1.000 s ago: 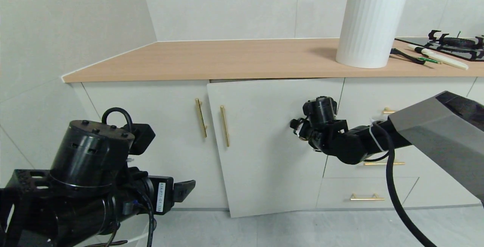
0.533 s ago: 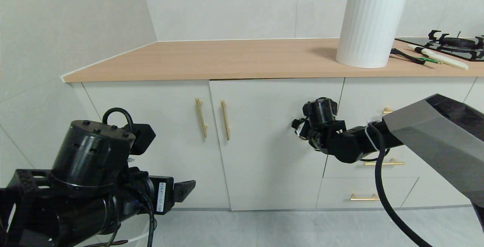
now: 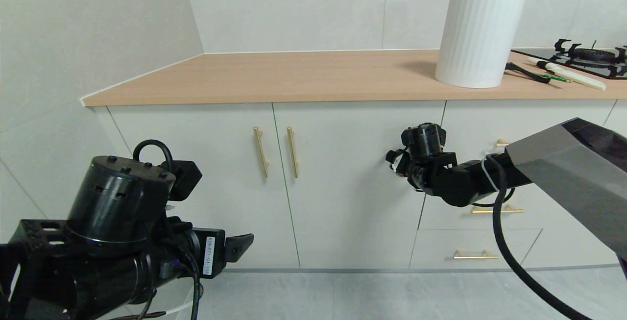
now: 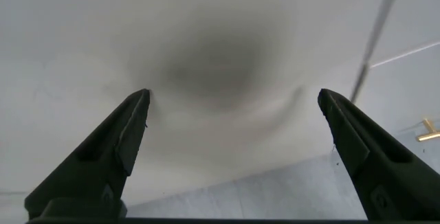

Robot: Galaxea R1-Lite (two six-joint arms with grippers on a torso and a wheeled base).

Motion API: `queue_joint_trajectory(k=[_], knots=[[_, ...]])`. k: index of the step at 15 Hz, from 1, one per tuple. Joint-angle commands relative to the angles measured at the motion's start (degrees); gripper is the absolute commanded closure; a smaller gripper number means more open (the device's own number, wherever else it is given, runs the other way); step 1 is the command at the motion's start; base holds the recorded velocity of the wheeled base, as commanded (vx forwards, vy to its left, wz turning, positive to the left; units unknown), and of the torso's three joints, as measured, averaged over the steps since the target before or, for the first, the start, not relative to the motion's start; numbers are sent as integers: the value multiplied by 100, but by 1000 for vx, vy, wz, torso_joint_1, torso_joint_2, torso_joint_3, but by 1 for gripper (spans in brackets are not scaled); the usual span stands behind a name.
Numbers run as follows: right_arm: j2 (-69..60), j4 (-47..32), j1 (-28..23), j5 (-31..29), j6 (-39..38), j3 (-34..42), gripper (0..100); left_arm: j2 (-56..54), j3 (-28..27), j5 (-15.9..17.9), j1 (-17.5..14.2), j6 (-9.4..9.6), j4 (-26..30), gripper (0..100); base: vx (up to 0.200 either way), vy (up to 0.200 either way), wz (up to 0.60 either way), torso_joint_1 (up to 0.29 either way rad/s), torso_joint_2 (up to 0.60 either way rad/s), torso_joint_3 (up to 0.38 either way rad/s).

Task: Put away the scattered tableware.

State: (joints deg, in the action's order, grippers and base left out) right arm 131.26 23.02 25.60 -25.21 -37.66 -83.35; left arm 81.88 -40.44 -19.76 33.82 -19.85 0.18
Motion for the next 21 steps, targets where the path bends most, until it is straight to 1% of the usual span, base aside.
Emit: queue_joint_trajectory(k=[1, 2, 3, 4, 5, 6, 7, 8, 9, 10, 11, 12, 13, 14, 15, 16, 17, 18, 19, 21], knots=[[-962, -52, 270, 895, 39, 1005, 0, -6, 1, -1, -7, -2, -1, 0, 0, 0, 0, 0, 0, 0], [-1489, -16, 332, 1660, 136, 1664, 0, -6, 1, -1, 2, -2, -1, 0, 0, 0, 0, 0, 0, 0], [-1920, 19, 332, 2292, 435, 2121, 0, -6, 1, -1, 2, -2, -1, 0, 0, 0, 0, 0, 0, 0], [-2297, 89, 332, 2758, 900, 2464, 0, -32, 1, -1, 2, 7, -1, 0, 0, 0, 0, 0, 0, 0], [-2394, 133, 332, 2758, 1059, 2560, 0, -50, 1, -1, 2, 7, -1, 0, 0, 0, 0, 0, 0, 0], [-2631, 291, 332, 2574, 1296, 2727, 0, -138, -17, -116, -7, 25, -18, 0, 0, 0, 0, 0, 0, 0], [-2878, 370, 340, 2345, 1428, 2859, 0, -269, -35, -248, -24, 130, -18, 0, 0, 0, 0, 0, 0, 0], [-3405, 555, 340, 1827, 1700, 3184, 0, -595, -35, -406, -244, 473, -97, 0, 0, 0, 0, 0, 0, 0], [-3818, 775, 332, 1431, 1779, 3422, 0, -806, -26, -415, -420, 614, -212, 0, 0, 0, 0, 0, 0, 0], [-4424, 1021, 305, 1044, 1867, 3791, 0, -1052, 9, -415, -560, 649, -343, 0, 0, 0, 0, 0, 0, 0], [-5013, 1100, 252, 904, 1964, 4160, 0, -1263, 53, -423, -578, 657, -361, 0, 0, 0, 0, 0, 0, 0], [-5778, 1109, 226, 877, 2166, 4617, 0, -1570, 150, -476, -596, 710, -370, 0, 0, 0, 0, 0, 0, 0], [-6288, 1065, 226, 877, 2377, 4898, 0, -1799, 203, -546, -639, 781, -361, 0, 0, 0, 0, 0, 0, 0], [-7501, 950, 226, 886, 3071, 5566, 0, -2502, 484, -608, -798, 1071, -361, 0, 0, 0, 0, 0, 0, 0], [-8239, 775, 226, 877, 3502, 5865, 0, -3073, 713, -599, -930, 1361, -343, 0, 0, 0, 0, 0, 0, 0], [-8599, 608, 209, 860, 3581, 5953, 0, -3390, 853, -599, -1009, 1545, -335, 0, 0, 0, 0, 0, 0, 0], [-9461, 1, -143, 842, 3572, 6041, 0, -4277, 1117, -564, -1334, 1941, -300, 0, 0, 0, 0, 0, 0, 0], [-9900, -403, -565, 913, 3572, 6085, 0, -4743, 1187, -555, -1448, 2002, -220, 0, 0, 0, 0, 0, 0, 0], [-10392, -834, -864, 974, 3581, 6093, 0, -5244, 1170, -555, -1518, 2011, -1, 0, 0, 0, 0, 0, 0, 0], [-11324, -1370, -1171, 965, 3695, 6076, 0, -6053, 1082, -546, -1791, 2011, 377, 0, 0, 0, 0, 0, 0, 0]])
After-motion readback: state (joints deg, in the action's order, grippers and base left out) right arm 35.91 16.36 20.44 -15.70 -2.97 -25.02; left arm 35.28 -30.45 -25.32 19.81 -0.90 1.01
